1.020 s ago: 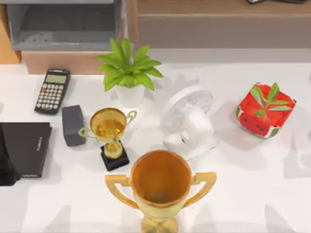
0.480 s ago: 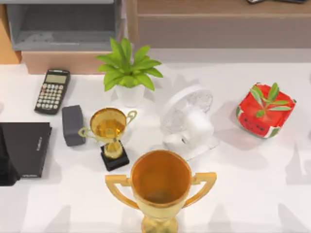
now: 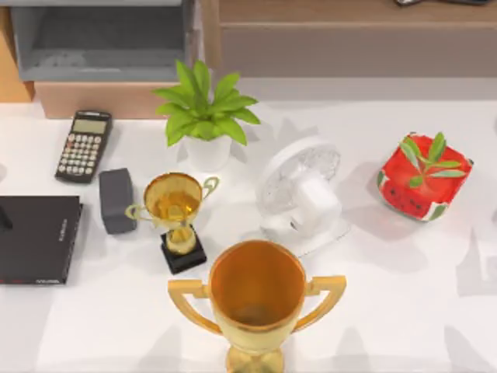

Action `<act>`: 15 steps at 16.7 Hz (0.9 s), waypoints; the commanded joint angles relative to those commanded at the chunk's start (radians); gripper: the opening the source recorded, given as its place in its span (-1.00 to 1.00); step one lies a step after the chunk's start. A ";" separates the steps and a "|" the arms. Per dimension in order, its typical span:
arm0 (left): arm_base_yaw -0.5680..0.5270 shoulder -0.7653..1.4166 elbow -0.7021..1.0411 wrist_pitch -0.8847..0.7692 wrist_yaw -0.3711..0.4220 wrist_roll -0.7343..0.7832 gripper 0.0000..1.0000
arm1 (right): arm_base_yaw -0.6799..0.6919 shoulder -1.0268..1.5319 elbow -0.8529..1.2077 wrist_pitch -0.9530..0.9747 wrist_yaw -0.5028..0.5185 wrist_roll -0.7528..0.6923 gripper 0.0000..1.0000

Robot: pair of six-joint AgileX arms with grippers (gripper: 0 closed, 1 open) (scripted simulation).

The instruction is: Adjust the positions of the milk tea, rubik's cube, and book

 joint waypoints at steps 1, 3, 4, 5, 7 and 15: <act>-0.008 0.084 0.056 0.030 -0.006 0.000 1.00 | 0.000 0.000 0.000 0.000 0.000 0.000 1.00; -0.025 0.276 0.179 0.094 -0.019 -0.001 1.00 | 0.000 0.000 0.000 0.000 0.000 0.000 1.00; -0.034 0.381 0.242 0.127 -0.026 -0.001 1.00 | 0.000 0.000 0.000 0.000 0.000 0.000 1.00; -0.043 0.488 0.306 0.161 -0.033 -0.001 1.00 | 0.000 0.000 0.000 0.000 0.000 0.000 1.00; -0.061 0.704 0.435 0.229 -0.047 -0.002 1.00 | 0.000 0.000 0.000 0.000 0.000 0.000 1.00; -0.122 1.409 0.875 0.461 -0.095 -0.004 1.00 | 0.000 0.000 0.000 0.000 0.000 0.000 1.00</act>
